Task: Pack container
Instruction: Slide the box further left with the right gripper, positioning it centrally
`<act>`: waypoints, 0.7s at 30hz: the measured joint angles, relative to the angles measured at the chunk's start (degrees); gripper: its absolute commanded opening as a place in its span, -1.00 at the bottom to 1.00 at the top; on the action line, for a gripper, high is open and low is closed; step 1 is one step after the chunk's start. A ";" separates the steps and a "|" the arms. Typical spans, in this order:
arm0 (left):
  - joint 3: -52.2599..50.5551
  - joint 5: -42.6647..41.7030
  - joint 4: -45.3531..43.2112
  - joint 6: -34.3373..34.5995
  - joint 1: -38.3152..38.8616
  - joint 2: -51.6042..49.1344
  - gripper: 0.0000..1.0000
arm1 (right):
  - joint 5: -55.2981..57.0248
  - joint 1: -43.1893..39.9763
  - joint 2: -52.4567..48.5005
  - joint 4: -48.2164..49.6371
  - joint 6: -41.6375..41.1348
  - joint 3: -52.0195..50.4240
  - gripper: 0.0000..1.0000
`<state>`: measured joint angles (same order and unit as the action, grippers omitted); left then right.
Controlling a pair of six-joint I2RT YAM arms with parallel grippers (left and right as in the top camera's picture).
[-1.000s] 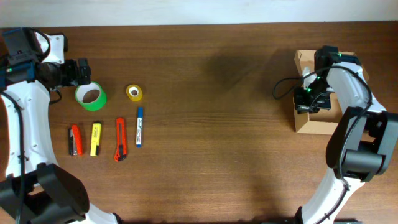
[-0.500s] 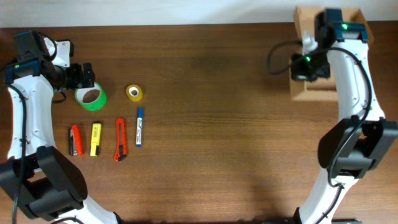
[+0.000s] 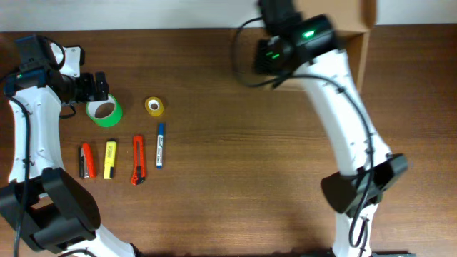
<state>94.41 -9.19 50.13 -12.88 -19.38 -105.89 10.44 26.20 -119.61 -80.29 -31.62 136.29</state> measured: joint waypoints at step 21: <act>0.00 0.00 0.02 0.00 0.00 0.00 0.99 | -9.05 7.17 -10.93 -3.37 -11.17 -0.02 -0.92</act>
<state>94.41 -9.19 50.15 -12.88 -19.38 -105.89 1.39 33.36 -130.54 -83.66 -42.78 136.27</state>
